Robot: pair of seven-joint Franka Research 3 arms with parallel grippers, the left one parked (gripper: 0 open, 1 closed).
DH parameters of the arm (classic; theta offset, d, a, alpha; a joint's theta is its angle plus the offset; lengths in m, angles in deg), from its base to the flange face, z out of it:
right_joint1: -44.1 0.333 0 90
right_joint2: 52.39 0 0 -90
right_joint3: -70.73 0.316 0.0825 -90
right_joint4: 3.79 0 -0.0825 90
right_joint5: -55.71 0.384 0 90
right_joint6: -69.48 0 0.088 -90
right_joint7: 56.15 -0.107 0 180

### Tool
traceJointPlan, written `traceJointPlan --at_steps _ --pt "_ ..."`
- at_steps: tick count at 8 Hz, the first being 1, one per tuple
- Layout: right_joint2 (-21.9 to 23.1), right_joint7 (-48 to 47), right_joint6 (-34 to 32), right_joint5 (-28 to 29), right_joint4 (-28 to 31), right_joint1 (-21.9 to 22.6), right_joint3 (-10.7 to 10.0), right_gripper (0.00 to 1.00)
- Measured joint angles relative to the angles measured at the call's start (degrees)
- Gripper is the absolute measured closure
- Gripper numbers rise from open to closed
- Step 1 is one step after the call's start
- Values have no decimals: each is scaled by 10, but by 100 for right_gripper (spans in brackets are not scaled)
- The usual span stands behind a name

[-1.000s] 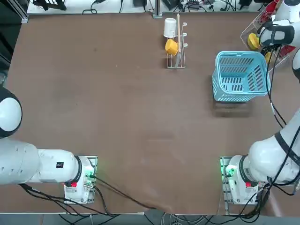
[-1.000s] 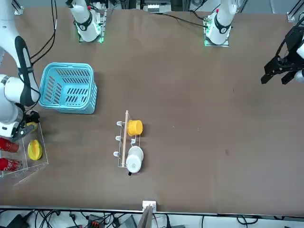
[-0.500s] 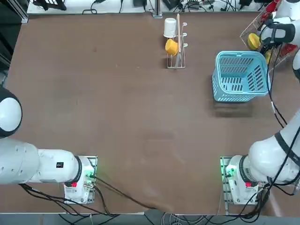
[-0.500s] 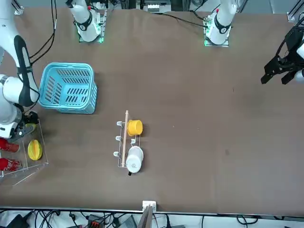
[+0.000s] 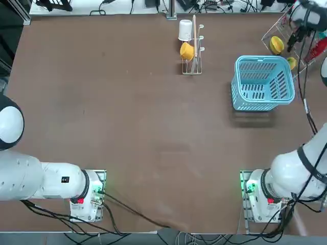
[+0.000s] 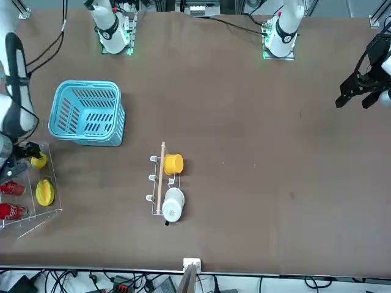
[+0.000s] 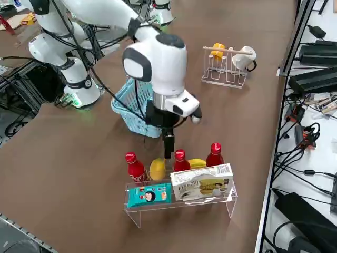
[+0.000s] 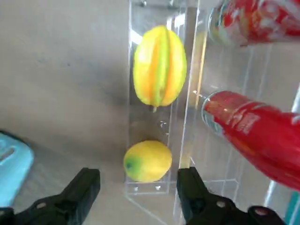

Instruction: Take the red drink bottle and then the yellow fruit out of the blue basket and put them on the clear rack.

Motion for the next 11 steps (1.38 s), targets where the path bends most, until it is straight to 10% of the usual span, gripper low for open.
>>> traceJointPlan --at_steps 5,11 --pt "46 -24 -75 109 -42 3 0 0" --pt "205 -285 -262 120 -48 91 5 0"
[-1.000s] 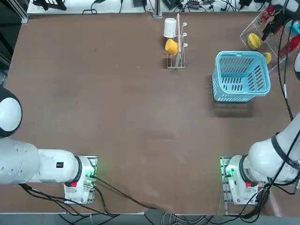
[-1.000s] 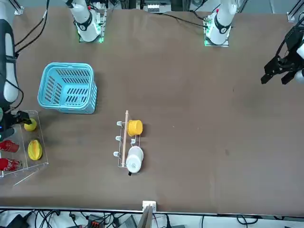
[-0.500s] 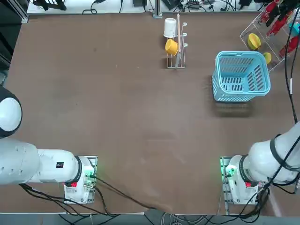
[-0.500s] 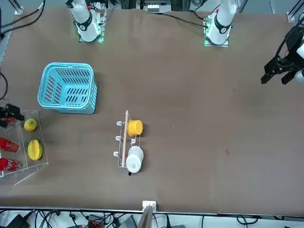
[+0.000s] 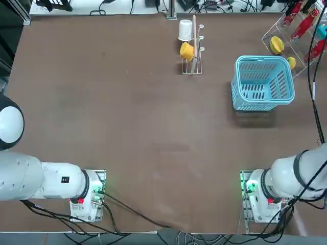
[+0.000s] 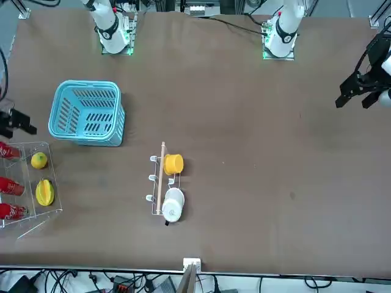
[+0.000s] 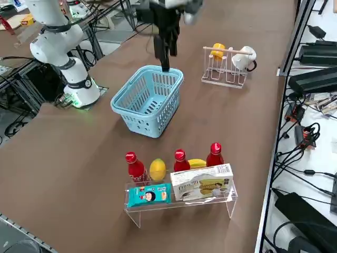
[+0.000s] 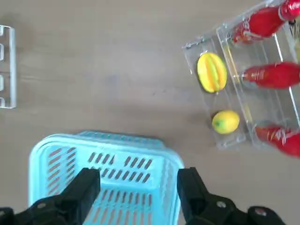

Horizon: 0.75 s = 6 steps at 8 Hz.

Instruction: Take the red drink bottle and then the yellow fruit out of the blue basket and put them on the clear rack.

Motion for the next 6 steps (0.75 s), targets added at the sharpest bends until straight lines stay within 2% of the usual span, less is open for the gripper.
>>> traceJointPlan --at_steps 4,6 --pt "63 -94 -64 0 10 17 6 0" --pt "102 -123 -70 0 49 20 16 0"
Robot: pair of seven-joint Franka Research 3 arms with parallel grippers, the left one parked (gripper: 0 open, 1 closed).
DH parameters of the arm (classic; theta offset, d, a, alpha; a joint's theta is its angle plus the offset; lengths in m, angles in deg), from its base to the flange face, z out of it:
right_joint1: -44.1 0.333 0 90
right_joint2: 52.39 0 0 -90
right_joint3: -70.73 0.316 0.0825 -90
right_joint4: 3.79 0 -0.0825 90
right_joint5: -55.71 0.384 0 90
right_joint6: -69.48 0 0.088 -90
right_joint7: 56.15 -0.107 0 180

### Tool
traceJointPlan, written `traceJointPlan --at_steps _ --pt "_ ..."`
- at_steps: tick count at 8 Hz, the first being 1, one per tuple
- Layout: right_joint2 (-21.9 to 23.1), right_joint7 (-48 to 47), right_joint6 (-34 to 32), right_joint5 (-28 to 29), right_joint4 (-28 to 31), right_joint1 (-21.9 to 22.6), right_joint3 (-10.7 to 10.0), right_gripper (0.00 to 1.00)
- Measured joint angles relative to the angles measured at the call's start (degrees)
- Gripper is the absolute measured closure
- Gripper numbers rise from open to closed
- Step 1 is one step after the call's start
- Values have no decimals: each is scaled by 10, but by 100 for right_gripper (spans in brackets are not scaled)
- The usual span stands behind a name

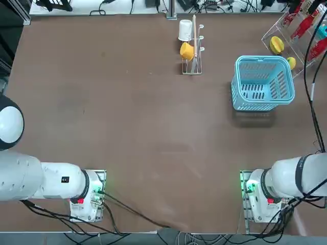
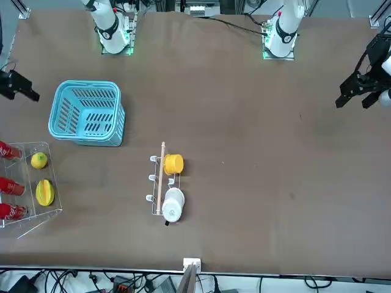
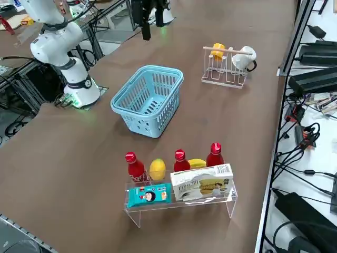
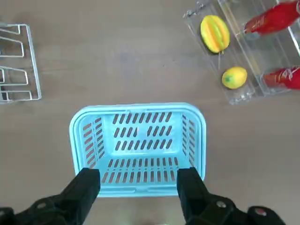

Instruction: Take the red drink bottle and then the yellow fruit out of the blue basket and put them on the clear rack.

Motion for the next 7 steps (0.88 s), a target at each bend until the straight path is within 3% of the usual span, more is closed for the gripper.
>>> traceJointPlan --at_steps 3,7 --pt "62 -7 0 -7 71 12 1 0" --pt "75 -7 3 -9 83 13 1 0"
